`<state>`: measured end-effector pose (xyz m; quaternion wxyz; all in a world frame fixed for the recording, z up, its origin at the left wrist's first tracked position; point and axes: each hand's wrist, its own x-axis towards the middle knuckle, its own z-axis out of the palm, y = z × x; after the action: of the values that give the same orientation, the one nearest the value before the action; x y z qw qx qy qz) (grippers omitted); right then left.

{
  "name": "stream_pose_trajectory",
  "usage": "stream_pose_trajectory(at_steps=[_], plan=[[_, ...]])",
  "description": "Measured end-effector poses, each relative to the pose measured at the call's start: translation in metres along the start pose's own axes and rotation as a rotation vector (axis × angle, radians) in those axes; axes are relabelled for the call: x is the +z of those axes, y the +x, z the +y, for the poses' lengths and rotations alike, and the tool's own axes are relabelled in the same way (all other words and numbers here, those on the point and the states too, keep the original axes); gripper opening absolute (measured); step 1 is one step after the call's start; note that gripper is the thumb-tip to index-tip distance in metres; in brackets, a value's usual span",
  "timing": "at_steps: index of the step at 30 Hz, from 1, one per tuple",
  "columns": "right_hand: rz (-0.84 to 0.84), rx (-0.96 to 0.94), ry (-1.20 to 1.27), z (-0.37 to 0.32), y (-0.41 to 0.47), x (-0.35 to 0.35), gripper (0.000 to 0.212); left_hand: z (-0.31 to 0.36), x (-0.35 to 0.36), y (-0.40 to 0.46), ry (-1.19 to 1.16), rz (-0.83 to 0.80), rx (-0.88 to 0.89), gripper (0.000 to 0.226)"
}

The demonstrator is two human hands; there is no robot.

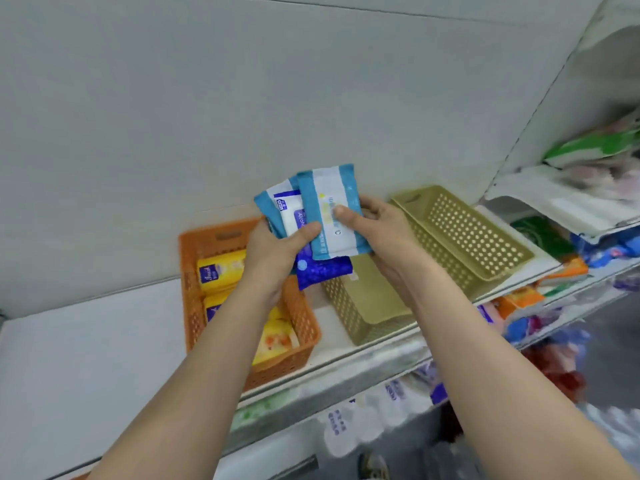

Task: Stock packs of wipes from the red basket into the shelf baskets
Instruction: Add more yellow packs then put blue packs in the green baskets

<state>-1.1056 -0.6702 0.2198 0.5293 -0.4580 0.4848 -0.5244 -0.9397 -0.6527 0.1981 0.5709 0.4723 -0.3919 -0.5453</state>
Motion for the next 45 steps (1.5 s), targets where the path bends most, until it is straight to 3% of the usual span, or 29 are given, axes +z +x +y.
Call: stream_pose_trajectory(at_steps=[5,11,16,19,22,25,28,31,35,41,45], plan=[[-0.254,0.111,-0.084,-0.01,0.053,-0.048,0.053,-0.009,0.044,0.027,-0.008,0.197,-0.014,0.04],[-0.198,0.15,0.112,-0.015,0.104,-0.077,0.04,-0.017,0.089,0.048,-0.101,0.357,-0.01,0.044],[-0.344,0.233,0.047,-0.007,0.12,-0.086,0.04,-0.023,0.091,0.056,-0.087,0.424,-0.029,0.052],[-0.286,0.138,0.03,-0.013,0.136,-0.094,0.042,-0.023,0.085,0.063,-0.049,0.415,-0.04,0.05],[-0.302,0.032,-0.124,-0.019,0.148,-0.099,0.036,-0.022,0.08,0.069,-0.011,0.393,-0.026,0.048],[-0.406,0.08,-0.289,-0.014,0.153,-0.095,0.022,-0.024,0.074,0.074,-0.036,0.409,-0.012,0.046],[-0.321,0.128,-0.422,0.003,0.164,-0.091,0.017,-0.025,0.063,0.075,-0.059,0.468,-0.003,0.046],[-0.218,0.117,-0.634,0.02,0.174,-0.086,0.024,-0.025,0.045,0.075,-0.093,0.565,0.02,0.048],[-0.247,0.089,-1.073,0.039,0.173,-0.067,0.045,-0.027,0.027,0.07,-0.135,0.605,0.031,0.05],[-0.218,0.186,-1.121,0.095,0.166,-0.049,0.044,-0.032,0.021,0.064,-0.113,0.574,-0.006,0.051],[-0.18,-0.021,-1.308,0.119,0.158,-0.05,0.046,-0.035,0.02,0.061,-0.119,0.564,-0.004,0.048]])
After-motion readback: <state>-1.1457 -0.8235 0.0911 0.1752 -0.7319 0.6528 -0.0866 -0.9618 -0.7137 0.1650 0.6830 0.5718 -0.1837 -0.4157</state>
